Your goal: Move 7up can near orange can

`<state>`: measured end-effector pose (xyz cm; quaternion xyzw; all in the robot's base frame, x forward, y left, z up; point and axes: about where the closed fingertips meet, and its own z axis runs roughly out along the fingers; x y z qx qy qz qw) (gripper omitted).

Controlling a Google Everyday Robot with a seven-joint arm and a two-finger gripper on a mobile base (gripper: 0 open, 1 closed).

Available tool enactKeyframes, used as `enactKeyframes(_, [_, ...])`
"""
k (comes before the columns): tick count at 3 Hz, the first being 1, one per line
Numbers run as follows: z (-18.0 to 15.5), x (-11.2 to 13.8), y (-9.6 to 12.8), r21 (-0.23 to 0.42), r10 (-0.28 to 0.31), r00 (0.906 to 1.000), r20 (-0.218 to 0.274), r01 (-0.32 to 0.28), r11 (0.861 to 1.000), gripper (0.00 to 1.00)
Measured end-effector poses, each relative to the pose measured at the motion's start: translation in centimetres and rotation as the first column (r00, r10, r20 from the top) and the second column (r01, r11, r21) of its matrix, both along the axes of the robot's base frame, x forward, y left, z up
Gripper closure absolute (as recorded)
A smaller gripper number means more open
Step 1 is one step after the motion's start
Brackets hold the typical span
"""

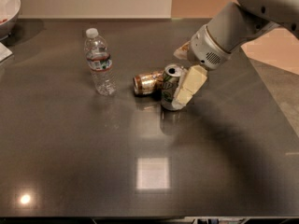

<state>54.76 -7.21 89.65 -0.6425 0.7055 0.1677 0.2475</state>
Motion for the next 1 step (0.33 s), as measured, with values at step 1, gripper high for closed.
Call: enactKeyframes(1, [0.00, 0.00, 0.01, 0.000, 0.000, 1.0000, 0.000, 0.000, 1.000, 0.00])
